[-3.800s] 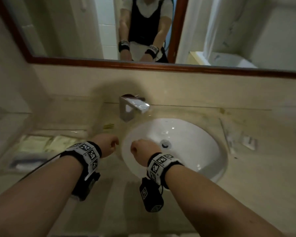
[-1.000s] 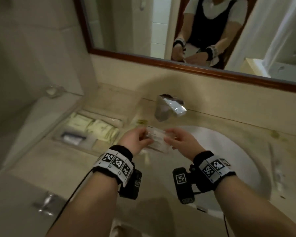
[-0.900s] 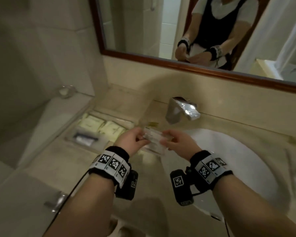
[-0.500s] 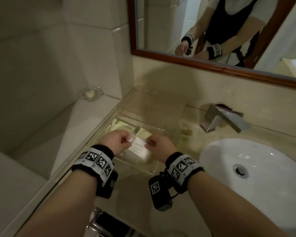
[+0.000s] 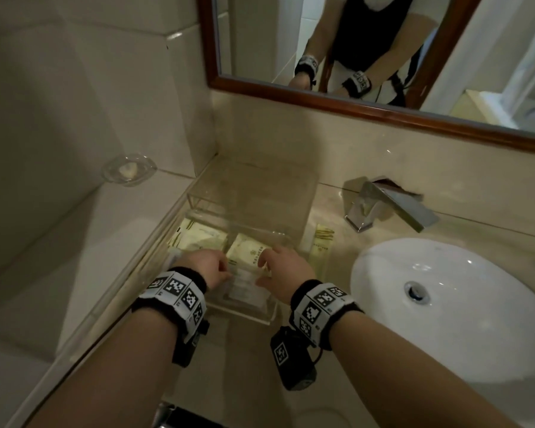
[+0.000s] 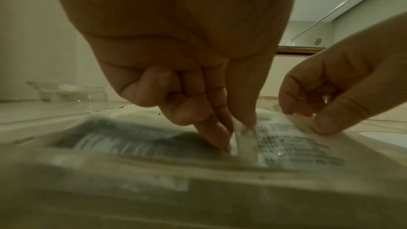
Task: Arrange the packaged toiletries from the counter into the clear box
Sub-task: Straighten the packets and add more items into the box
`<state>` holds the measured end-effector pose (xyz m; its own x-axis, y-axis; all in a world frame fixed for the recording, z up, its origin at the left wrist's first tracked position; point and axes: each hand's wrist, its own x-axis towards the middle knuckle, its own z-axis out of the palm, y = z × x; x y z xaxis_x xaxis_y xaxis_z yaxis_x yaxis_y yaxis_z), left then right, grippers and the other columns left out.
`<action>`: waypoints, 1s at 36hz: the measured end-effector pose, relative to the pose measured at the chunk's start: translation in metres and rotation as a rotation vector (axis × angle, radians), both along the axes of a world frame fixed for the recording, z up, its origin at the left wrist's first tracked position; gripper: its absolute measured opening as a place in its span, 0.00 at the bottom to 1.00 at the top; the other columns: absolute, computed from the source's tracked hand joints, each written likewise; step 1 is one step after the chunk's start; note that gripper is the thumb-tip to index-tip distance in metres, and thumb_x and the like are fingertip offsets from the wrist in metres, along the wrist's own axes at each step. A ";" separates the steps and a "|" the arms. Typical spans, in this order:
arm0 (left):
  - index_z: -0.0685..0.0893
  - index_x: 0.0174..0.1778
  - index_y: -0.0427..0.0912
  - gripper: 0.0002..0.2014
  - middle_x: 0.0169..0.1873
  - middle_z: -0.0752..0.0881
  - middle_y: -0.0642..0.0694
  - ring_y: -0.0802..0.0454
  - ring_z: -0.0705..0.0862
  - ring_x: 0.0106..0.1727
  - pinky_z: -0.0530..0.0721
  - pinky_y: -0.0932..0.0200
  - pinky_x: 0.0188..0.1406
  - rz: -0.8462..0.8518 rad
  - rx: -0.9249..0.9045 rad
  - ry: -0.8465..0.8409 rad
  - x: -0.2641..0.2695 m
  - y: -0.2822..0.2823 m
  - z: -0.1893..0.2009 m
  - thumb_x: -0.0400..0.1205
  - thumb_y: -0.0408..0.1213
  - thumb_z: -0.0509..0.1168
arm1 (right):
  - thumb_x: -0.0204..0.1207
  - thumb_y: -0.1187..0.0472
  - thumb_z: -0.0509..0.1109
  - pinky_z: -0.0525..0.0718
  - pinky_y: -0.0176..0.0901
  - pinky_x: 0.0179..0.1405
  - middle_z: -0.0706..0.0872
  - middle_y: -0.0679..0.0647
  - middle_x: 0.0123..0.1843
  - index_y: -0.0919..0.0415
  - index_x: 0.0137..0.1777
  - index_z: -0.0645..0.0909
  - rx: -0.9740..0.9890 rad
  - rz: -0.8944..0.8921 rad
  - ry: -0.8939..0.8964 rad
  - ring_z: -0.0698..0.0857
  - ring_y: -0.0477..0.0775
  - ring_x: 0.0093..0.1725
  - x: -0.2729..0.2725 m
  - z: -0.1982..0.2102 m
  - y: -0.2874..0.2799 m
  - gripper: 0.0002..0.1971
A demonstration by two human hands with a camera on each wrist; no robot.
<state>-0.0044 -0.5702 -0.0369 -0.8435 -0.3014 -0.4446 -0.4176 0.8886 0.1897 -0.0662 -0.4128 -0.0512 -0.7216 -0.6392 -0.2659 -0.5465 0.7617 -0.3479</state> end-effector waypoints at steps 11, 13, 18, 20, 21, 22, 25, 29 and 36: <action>0.82 0.56 0.45 0.12 0.55 0.86 0.45 0.47 0.83 0.57 0.80 0.55 0.57 -0.004 -0.060 -0.077 -0.004 0.006 0.004 0.82 0.47 0.61 | 0.78 0.54 0.67 0.78 0.47 0.60 0.78 0.52 0.65 0.54 0.64 0.76 -0.050 0.008 0.034 0.79 0.56 0.62 0.006 -0.003 0.004 0.15; 0.81 0.56 0.45 0.11 0.55 0.85 0.45 0.47 0.83 0.58 0.80 0.54 0.60 0.002 -0.058 -0.090 -0.004 0.006 0.004 0.82 0.46 0.62 | 0.79 0.54 0.67 0.78 0.48 0.61 0.78 0.53 0.65 0.54 0.64 0.75 -0.042 0.027 0.048 0.79 0.57 0.62 0.007 -0.003 0.003 0.15; 0.81 0.55 0.46 0.11 0.56 0.85 0.45 0.47 0.83 0.58 0.81 0.53 0.60 0.011 -0.070 -0.084 -0.002 0.007 0.004 0.82 0.46 0.62 | 0.80 0.55 0.65 0.78 0.49 0.62 0.79 0.53 0.65 0.54 0.63 0.76 -0.066 0.035 0.075 0.79 0.57 0.62 0.012 -0.004 0.004 0.13; 0.81 0.55 0.46 0.11 0.55 0.85 0.45 0.46 0.83 0.58 0.81 0.53 0.60 0.022 -0.079 -0.080 -0.002 0.008 0.005 0.81 0.46 0.62 | 0.80 0.54 0.65 0.79 0.49 0.62 0.79 0.53 0.65 0.54 0.62 0.76 -0.083 0.029 0.081 0.79 0.57 0.62 0.012 -0.004 0.005 0.13; 0.81 0.54 0.47 0.10 0.55 0.85 0.45 0.46 0.83 0.58 0.81 0.53 0.60 0.031 -0.081 -0.074 -0.003 0.009 0.005 0.81 0.46 0.62 | 0.80 0.54 0.64 0.79 0.49 0.61 0.79 0.52 0.65 0.54 0.62 0.77 -0.092 0.025 0.085 0.79 0.57 0.62 0.013 -0.004 0.006 0.12; 0.82 0.54 0.47 0.10 0.55 0.85 0.45 0.46 0.83 0.57 0.81 0.53 0.60 0.040 -0.080 -0.065 -0.003 0.010 0.006 0.81 0.46 0.62 | 0.80 0.54 0.64 0.79 0.49 0.60 0.79 0.52 0.64 0.55 0.61 0.77 -0.105 0.020 0.088 0.79 0.57 0.61 0.012 -0.004 0.007 0.12; 0.82 0.55 0.46 0.11 0.55 0.85 0.45 0.47 0.83 0.56 0.81 0.54 0.57 0.057 -0.062 -0.022 -0.006 0.016 0.010 0.81 0.45 0.61 | 0.80 0.54 0.64 0.79 0.47 0.56 0.80 0.52 0.62 0.55 0.59 0.78 -0.145 -0.007 0.103 0.81 0.56 0.59 0.012 -0.002 0.011 0.11; 0.82 0.57 0.45 0.12 0.56 0.86 0.45 0.46 0.83 0.57 0.81 0.53 0.59 0.039 -0.040 0.053 -0.013 0.029 0.020 0.82 0.45 0.60 | 0.80 0.55 0.63 0.81 0.47 0.56 0.80 0.52 0.60 0.55 0.58 0.79 -0.180 -0.058 0.104 0.81 0.56 0.58 0.009 0.001 0.022 0.10; 0.86 0.54 0.45 0.12 0.53 0.88 0.45 0.47 0.85 0.54 0.80 0.56 0.53 -0.061 0.012 0.175 -0.029 0.084 0.035 0.82 0.45 0.61 | 0.80 0.56 0.62 0.77 0.46 0.60 0.79 0.53 0.63 0.56 0.61 0.79 -0.211 -0.186 0.120 0.79 0.56 0.63 0.000 0.010 0.077 0.12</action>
<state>-0.0338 -0.4859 -0.0018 -0.9249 -0.2431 -0.2922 -0.3227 0.9085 0.2656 -0.0665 -0.3355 -0.0416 -0.8498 -0.5250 -0.0467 -0.4510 0.7703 -0.4507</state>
